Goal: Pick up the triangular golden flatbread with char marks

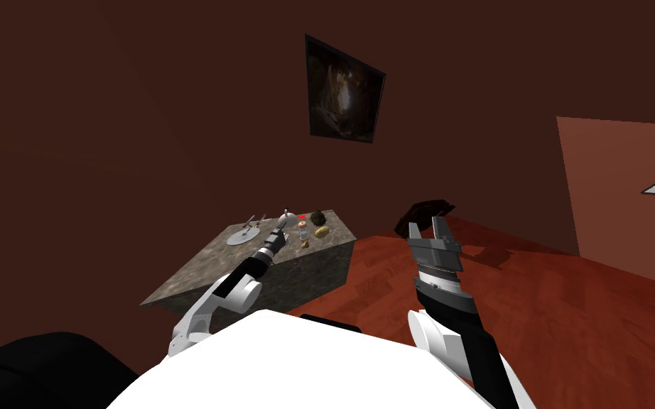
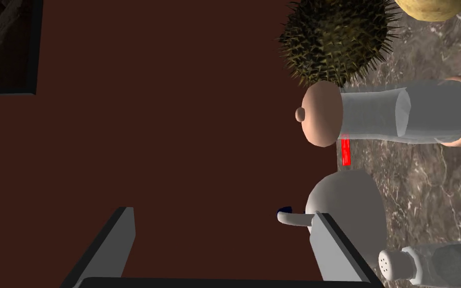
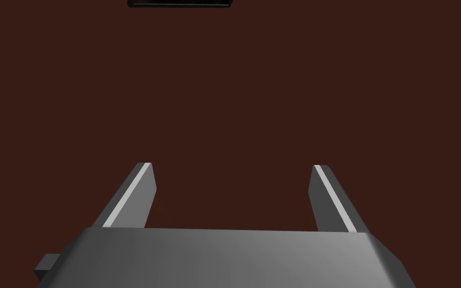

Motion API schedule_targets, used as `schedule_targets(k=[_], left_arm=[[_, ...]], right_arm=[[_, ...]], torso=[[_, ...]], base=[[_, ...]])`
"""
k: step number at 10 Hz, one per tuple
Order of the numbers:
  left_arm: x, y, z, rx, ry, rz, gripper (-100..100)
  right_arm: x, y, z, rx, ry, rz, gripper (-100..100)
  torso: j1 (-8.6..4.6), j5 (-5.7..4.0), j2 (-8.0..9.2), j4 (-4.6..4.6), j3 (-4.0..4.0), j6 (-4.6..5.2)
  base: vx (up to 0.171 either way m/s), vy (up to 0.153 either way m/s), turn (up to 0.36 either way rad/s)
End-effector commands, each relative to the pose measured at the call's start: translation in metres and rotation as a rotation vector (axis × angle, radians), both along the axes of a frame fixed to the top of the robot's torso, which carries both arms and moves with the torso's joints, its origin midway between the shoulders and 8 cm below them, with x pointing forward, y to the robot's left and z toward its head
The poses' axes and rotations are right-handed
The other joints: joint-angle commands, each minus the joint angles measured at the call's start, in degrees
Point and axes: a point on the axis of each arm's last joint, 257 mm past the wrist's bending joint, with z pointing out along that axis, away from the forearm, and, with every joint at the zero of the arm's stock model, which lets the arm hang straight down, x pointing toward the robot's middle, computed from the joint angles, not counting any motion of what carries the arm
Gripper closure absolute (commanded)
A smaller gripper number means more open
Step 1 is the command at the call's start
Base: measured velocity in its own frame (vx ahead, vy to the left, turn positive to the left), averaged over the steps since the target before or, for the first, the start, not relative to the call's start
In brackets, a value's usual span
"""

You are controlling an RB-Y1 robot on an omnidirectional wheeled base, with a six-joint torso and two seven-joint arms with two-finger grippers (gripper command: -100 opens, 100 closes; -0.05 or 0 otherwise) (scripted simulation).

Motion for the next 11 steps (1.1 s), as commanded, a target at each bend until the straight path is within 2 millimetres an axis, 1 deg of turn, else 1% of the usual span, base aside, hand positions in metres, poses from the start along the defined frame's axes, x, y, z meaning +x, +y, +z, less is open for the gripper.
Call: schedule_targets(k=[1, 2, 4, 5, 7, 11], left_arm=[[0.002, 0.0, -0.014, 0.001, 0.052, -0.001, -100], [0.002, 0.0, -0.016, 0.001, 0.061, 0.001, -100], [0.004, 0.0, -0.029, 0.005, 0.121, -0.007, -100], [0.004, 0.0, -0.031, 0.005, 0.128, -0.006, -100], [0.005, 0.0, -0.046, 0.01, 0.195, -0.011, -100], [0.007, -0.001, -0.067, 0.02, 0.291, -0.025, -100]], right_arm=[[0.0, 0.0, 0.0, 0.0, 0.0, 0.0, 0], [0.0, 0.0, 0.0, 0.0, 0.0, 0.0, 0], [0.0, 0.0, 0.0, 0.0, 0.0, 0.0, 0], [0.0, 0.0, 0.0, 0.0, 0.0, 0.0, 0], [0.0, 0.0, 0.0, 0.0, 0.0, 0.0, 0], [0.0, 0.0, 0.0, 0.0, 0.0, 0.0, 0]], torso=[[0.0, 0.0, 0.0, 0.0, 0.0, 0.0], [0.0, 0.0, -0.01, 0.0, 0.0, -0.03], [-0.04, -0.01, -0.04, -0.01, -0.02, 0.0], [-0.03, 0.0, -0.05, -0.01, -0.03, -0.02], [-0.04, -0.01, -0.07, -0.01, -0.04, 0.0], [-0.05, -0.01, -0.08, -0.02, -0.04, -0.03]], base=[[-0.012, 0.018, -0.04], [-0.004, 0.008, 0.018], [-0.003, 0.008, -0.072], [-0.001, 0.007, 0.006], [0.002, 0.009, -0.073], [0.005, 0.006, -0.048]])
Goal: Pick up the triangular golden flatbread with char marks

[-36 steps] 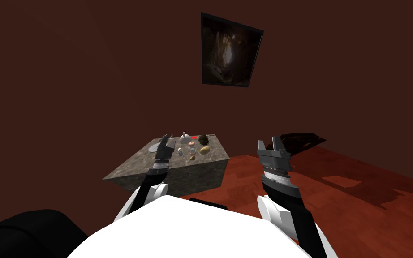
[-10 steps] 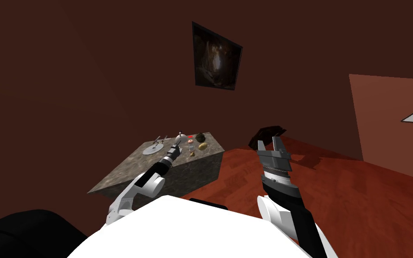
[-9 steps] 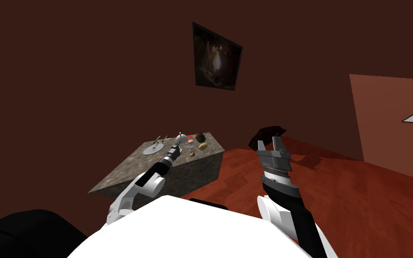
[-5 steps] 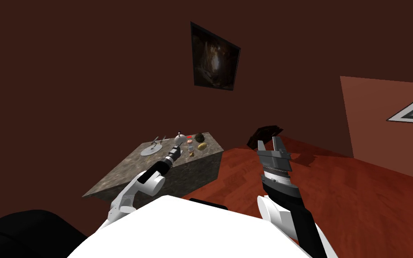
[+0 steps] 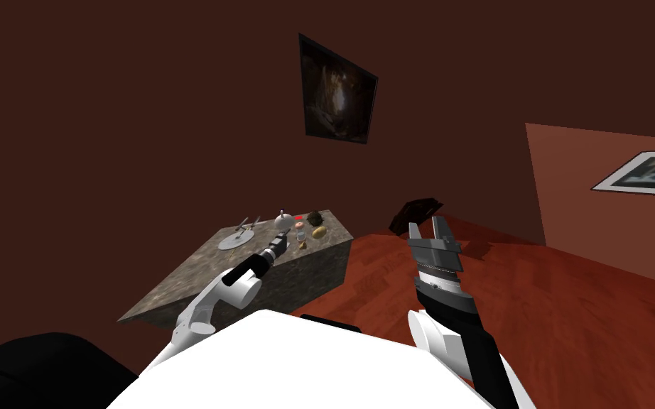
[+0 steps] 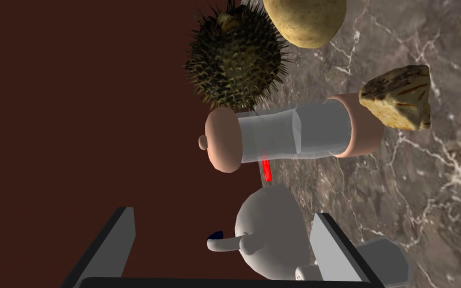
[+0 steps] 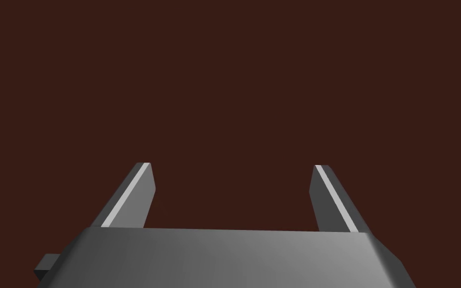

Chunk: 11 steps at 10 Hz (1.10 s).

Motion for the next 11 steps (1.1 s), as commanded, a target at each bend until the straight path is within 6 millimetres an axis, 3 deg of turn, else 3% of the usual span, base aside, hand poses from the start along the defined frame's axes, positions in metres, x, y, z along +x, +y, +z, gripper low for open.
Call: schedule_targets(k=[1, 11], left_arm=[[-0.001, 0.001, -0.01, 0.004, 0.045, 0.001, -100], [-0.012, 0.005, -0.06, 0.039, 0.295, -0.002, -100]], right_arm=[[0.0, 0.0, 0.0, 0.0, 0.0, 0.0, 0], [0.0, 0.0, 0.0, 0.0, 0.0, 0.0, 0]], torso=[[0.0, 0.0, 0.0, 0.0, 0.0, 0.0], [-0.06, -0.01, -0.03, -0.01, -0.02, -0.01]], base=[[0.009, 0.006, -0.051], [0.012, -0.003, -0.044]])
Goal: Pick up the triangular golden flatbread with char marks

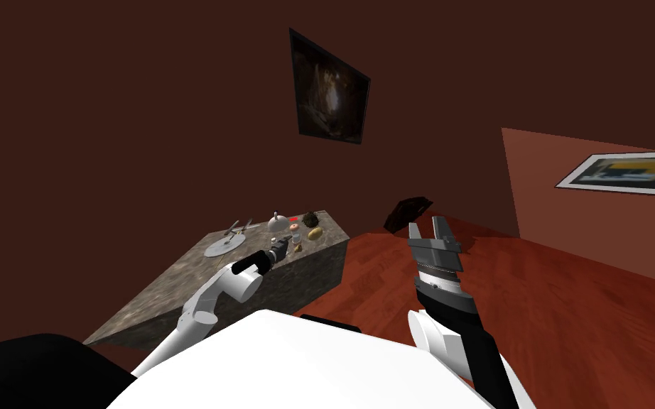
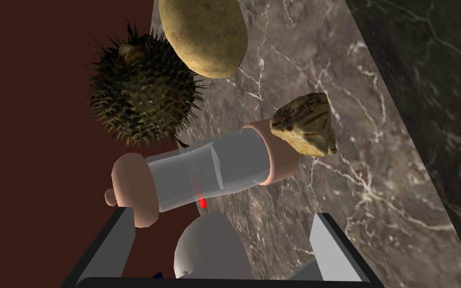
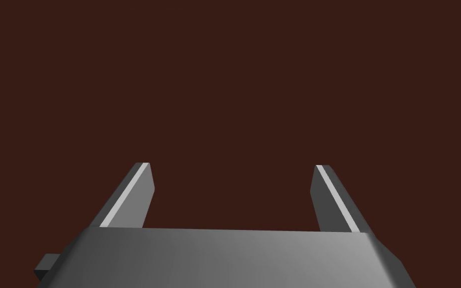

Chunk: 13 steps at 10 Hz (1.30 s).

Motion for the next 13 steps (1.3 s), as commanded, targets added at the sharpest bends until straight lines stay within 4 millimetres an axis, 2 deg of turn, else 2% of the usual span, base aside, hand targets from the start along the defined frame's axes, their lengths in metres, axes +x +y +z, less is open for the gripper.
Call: schedule_targets(k=[1, 13], left_arm=[[-0.002, 0.002, -0.006, 0.005, 0.028, 0.004, -100], [-0.028, 0.015, -0.046, 0.079, 0.304, 0.011, -100]], right_arm=[[0.0, 0.0, 0.0, 0.0, 0.0, 0.0, 0], [0.0, 0.0, 0.0, 0.0, 0.0, 0.0, 0]], torso=[[0.0, 0.0, 0.0, 0.0, 0.0, 0.0], [-0.01, 0.0, -0.06, -0.02, -0.04, -0.01]], base=[[0.009, -0.004, 0.01], [0.026, -0.01, -0.036]])
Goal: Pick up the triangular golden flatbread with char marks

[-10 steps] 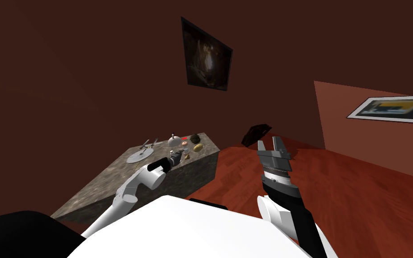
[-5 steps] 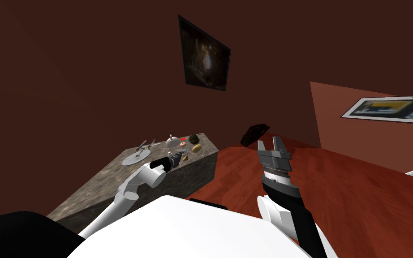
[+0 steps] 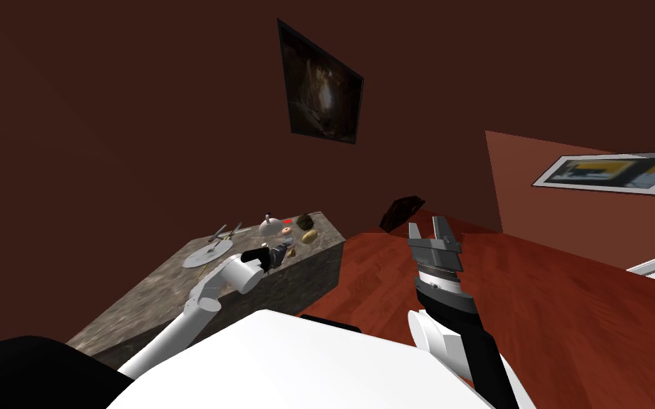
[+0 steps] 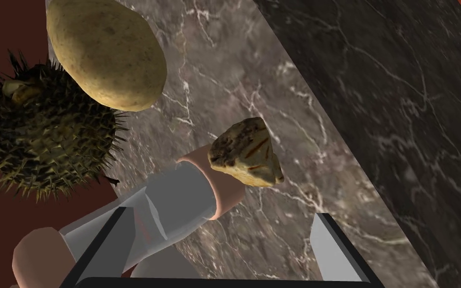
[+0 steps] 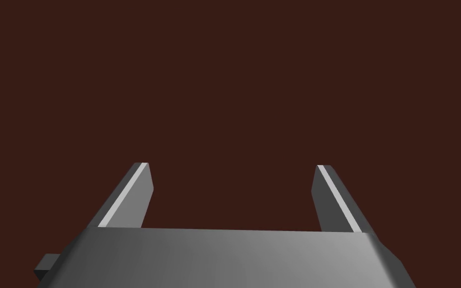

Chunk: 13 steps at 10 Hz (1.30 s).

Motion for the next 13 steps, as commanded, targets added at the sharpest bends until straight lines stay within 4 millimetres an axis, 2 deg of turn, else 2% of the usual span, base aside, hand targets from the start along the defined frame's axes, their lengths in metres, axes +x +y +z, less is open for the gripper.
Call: schedule_targets(k=[1, 5, 10, 12, 13], left_arm=[[-0.006, 0.003, -0.006, 0.011, 0.04, 0.006, -100], [-0.018, 0.01, -0.016, 0.043, 0.121, 0.012, -100], [-0.045, 0.026, -0.034, 0.105, 0.273, 0.025, -100], [-0.052, 0.03, -0.039, 0.116, 0.309, 0.029, -100], [-0.049, 0.028, -0.038, 0.112, 0.295, 0.027, -100]], right_arm=[[0.0, 0.0, 0.0, 0.0, 0.0, 0.0, 0], [0.0, 0.0, 0.0, 0.0, 0.0, 0.0, 0], [0.0, 0.0, 0.0, 0.0, 0.0, 0.0, 0], [0.0, 0.0, 0.0, 0.0, 0.0, 0.0, 0], [0.0, 0.0, 0.0, 0.0, 0.0, 0.0, 0]], torso=[[0.0, 0.0, 0.0, 0.0, 0.0, 0.0], [0.02, 0.0, -0.02, 0.0, -0.01, 0.0], [-0.06, -0.01, -0.11, -0.03, -0.07, -0.01], [0.0, 0.0, -0.15, -0.04, -0.09, -0.01], [0.02, 0.0, -0.2, -0.05, -0.12, -0.01]], base=[[0.028, -0.01, -0.022], [0.035, -0.01, -0.027], [0.06, -0.022, -0.04], [0.083, -0.006, -0.046], [0.043, 0.0, -0.01]])
